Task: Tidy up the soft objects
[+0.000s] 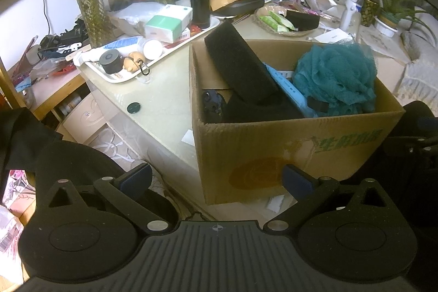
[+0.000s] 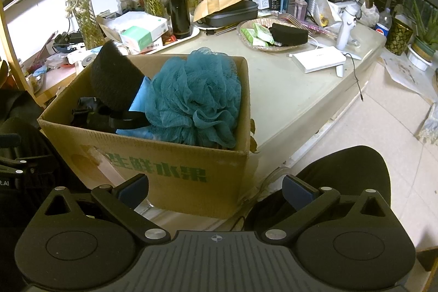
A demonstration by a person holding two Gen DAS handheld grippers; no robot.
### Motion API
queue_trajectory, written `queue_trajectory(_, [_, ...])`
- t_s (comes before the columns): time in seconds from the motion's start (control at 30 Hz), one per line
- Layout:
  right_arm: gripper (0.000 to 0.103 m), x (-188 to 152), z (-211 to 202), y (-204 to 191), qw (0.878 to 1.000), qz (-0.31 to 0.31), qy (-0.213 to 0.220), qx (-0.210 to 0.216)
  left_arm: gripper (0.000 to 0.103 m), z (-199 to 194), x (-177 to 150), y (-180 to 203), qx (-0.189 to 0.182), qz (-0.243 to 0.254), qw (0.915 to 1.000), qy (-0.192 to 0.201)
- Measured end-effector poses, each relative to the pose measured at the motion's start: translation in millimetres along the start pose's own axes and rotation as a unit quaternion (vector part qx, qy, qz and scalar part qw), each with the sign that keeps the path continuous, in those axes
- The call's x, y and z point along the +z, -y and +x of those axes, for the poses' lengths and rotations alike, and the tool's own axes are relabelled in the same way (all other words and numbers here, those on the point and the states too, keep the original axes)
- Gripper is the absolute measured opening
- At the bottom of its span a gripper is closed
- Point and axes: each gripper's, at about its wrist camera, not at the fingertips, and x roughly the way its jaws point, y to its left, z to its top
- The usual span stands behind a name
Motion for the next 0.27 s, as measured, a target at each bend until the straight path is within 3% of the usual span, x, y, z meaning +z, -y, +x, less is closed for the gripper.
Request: queue_trajectory(0.27, [0.103, 0.3, -0.6, -0.1, 1.000, 0.000, 0.000, 0.000, 0.103, -2.7, -0.9, -1.9, -0.011, -0.005, 0.9999, 0.010])
